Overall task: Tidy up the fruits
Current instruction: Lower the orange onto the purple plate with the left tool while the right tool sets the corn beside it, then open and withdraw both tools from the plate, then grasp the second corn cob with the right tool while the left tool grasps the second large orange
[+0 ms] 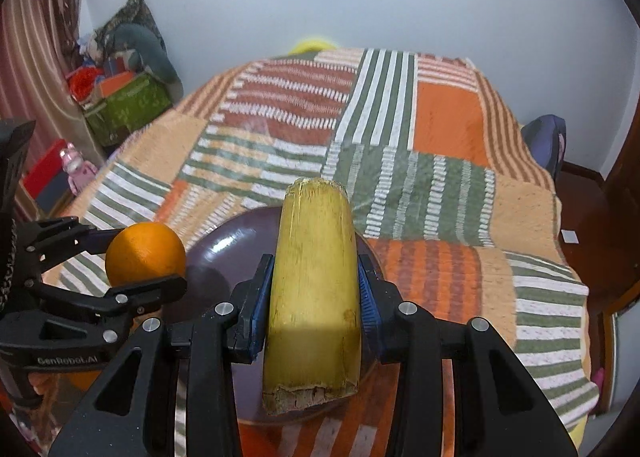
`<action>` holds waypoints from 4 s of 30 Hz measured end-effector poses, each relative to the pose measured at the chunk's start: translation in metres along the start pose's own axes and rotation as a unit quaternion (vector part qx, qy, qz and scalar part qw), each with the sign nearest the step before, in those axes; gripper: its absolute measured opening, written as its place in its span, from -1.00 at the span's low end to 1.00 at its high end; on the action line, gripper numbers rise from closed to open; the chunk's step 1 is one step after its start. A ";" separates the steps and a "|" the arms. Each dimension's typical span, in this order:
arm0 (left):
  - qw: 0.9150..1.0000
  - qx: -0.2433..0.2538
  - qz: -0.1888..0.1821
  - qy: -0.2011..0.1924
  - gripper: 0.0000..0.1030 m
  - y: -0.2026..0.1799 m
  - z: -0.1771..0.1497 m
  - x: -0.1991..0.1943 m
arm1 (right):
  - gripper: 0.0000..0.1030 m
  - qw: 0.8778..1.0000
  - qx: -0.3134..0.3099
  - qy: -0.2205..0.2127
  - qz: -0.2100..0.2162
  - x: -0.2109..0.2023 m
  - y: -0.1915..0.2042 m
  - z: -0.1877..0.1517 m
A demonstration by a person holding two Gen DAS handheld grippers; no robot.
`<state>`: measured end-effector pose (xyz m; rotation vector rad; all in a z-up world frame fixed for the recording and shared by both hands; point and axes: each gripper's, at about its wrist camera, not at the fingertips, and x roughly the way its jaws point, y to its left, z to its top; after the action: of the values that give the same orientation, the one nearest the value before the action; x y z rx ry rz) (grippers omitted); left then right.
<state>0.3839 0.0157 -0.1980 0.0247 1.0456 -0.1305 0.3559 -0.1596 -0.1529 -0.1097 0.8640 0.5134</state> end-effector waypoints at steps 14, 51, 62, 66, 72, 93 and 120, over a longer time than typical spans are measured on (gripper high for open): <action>0.998 0.025 0.009 0.052 0.29 -0.006 0.007 0.034 | -0.30 0.998 -0.015 0.059 0.000 0.040 -0.001 -0.010; 0.996 0.007 0.042 -0.084 0.75 0.010 -0.054 -0.118 | 0.31 1.000 -0.022 -0.018 0.000 -0.079 0.034 -0.034; 0.996 -0.020 0.073 -0.057 0.80 0.039 -0.138 -0.134 | 0.48 0.998 -0.045 -0.008 0.038 -0.100 0.084 -0.080; 0.996 -0.023 0.077 -0.036 0.80 0.044 -0.166 -0.121 | 0.48 0.998 -0.038 0.014 0.054 -0.088 0.098 -0.094; 0.997 -0.036 0.073 -0.007 0.80 0.050 -0.190 -0.093 | 0.48 0.996 -0.017 0.044 0.079 -0.064 0.108 -0.103; 0.997 -0.056 0.060 -0.001 0.66 0.052 -0.200 -0.071 | -0.14 0.995 -0.047 0.008 0.090 -0.062 0.154 -0.092; 0.998 -0.058 0.033 -0.022 0.66 0.053 -0.164 -0.075 | -0.33 0.996 -0.013 -0.040 0.074 -0.107 0.094 -0.067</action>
<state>0.2117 0.0893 -0.2178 -0.0498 1.0063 -0.0106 0.2067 -0.1388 -0.1059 -0.0492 0.7907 0.6640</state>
